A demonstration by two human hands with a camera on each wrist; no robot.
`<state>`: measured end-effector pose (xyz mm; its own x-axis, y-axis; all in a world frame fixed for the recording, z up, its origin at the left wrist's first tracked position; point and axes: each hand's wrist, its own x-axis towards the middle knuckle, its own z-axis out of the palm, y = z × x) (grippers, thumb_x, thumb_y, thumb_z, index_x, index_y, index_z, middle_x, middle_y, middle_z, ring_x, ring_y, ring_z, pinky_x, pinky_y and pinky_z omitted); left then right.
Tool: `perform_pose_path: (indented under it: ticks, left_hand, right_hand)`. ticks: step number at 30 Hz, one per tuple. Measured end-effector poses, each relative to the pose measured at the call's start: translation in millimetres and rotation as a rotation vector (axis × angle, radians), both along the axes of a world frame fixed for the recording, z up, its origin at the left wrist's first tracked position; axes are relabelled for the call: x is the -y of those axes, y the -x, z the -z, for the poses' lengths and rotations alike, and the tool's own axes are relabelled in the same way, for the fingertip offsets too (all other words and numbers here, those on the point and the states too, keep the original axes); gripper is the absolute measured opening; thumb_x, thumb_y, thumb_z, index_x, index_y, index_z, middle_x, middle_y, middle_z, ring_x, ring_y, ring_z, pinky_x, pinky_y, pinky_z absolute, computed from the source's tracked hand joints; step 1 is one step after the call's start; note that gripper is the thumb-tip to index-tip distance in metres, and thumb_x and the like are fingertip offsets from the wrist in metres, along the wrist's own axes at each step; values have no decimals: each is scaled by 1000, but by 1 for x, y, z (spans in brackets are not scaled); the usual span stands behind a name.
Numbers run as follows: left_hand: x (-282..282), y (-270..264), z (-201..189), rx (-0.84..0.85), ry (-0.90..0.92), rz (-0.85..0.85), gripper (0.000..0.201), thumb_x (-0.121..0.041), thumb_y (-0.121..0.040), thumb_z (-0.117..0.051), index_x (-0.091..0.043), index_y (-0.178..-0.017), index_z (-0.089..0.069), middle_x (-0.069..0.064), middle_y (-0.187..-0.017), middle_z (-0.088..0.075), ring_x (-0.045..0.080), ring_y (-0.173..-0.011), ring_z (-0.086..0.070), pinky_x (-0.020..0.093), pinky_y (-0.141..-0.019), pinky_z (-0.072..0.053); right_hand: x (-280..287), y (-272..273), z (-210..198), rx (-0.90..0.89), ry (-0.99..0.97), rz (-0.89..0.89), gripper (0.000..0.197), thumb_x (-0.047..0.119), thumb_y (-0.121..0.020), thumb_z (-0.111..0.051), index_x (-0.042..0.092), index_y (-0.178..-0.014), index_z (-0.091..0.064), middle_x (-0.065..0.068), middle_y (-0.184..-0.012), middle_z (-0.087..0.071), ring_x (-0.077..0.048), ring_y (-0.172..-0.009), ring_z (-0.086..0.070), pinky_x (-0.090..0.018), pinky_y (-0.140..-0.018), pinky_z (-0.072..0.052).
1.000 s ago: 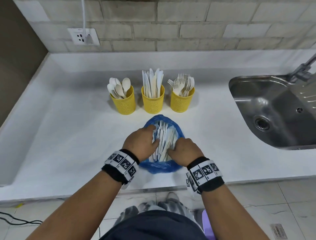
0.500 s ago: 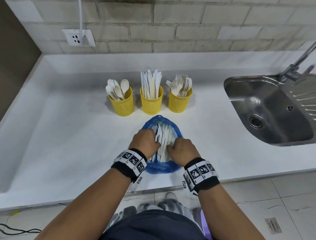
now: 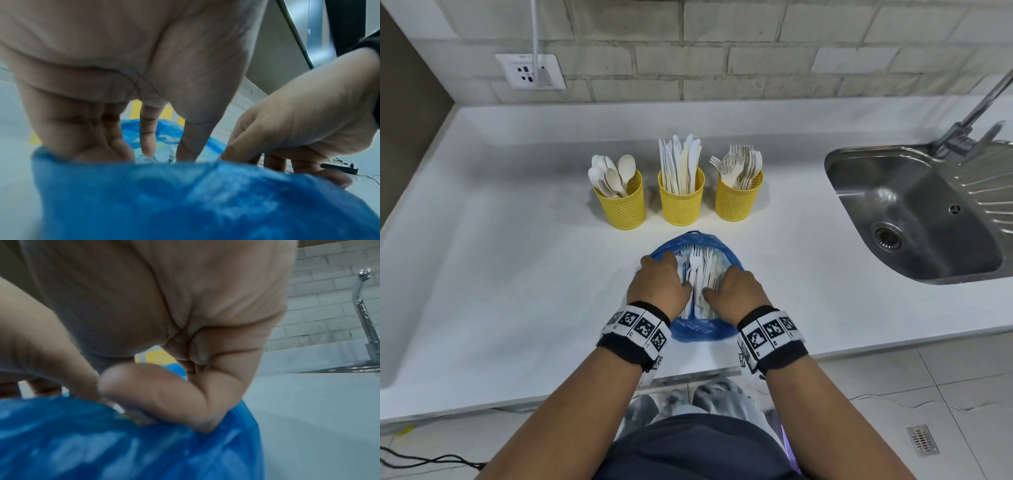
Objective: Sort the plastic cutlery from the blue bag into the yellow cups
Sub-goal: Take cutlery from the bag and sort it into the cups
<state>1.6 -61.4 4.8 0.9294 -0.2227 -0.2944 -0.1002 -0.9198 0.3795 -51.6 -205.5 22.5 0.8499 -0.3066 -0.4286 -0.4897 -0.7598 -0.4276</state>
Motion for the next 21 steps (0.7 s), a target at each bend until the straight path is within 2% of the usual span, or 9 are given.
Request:
perform_pose_path:
  ticks: [2,5,8,11,15,17,19,21]
  left_hand:
    - [-5,-1,2,-30,-11,30,47,-37,-95,-60,-22,-138,-48,13,-129,-61,33,-115,-62,37,-95,-49]
    - [-7,-1,2,-18,23,58,47,-32,-96,-61,-21,-140,-48,9,-124,-67,30,-114,-63,34,-93,-48]
    - [-6,-1,3,-28,90,47,51,-29,-93,-67,-19,-140,-48,9,-122,-69,31,-112,-64,33,-89,-47]
    - [-6,-2,5,-65,198,-51,58,-23,-89,-72,-12,-137,-42,12,-121,-67,36,-110,-64,37,-88,-49]
    - [-6,-2,10,-83,276,-88,58,-15,-86,-73,-11,-131,-35,14,-109,-67,37,-102,-66,40,-84,-53]
    - [-5,-2,12,-74,297,-80,62,-12,-84,-72,-15,-133,-33,12,-103,-67,35,-96,-66,41,-82,-54]
    - [-3,-1,13,-61,328,-76,67,-12,-82,-73,-17,-135,-32,12,-98,-68,34,-92,-67,37,-76,-52]
    - [-1,-1,14,-57,361,-74,72,-16,-80,-76,-15,-138,-33,13,-101,-69,32,-94,-67,33,-75,-49]
  right_hand:
    - [0,1,2,4,1,13,36,34,-100,-59,4,-118,-56,-16,-120,-67,-32,-108,-66,-29,-77,-44]
    - [1,0,6,14,-14,26,36,31,-99,-60,4,-122,-54,-17,-122,-65,-34,-110,-65,-32,-82,-48]
    - [1,-2,10,35,-39,43,38,25,-95,-63,3,-124,-51,-18,-122,-64,-34,-110,-64,-30,-80,-45]
    - [3,-3,12,63,-81,67,45,18,-91,-65,1,-128,-46,-18,-122,-64,-35,-112,-63,-30,-79,-45]
    - [7,-2,13,95,-137,106,52,11,-88,-67,2,-132,-40,-18,-124,-62,-35,-113,-62,-30,-80,-45]
    - [7,-2,14,112,-133,92,54,11,-88,-66,2,-135,-39,-18,-125,-62,-35,-114,-61,-32,-83,-47]
    - [5,-4,17,135,-129,85,52,15,-89,-65,2,-134,-41,-18,-126,-62,-35,-116,-60,-34,-86,-49]
    - [4,-5,20,154,-141,90,52,24,-91,-67,2,-132,-43,-18,-128,-61,-35,-119,-59,-34,-89,-48]
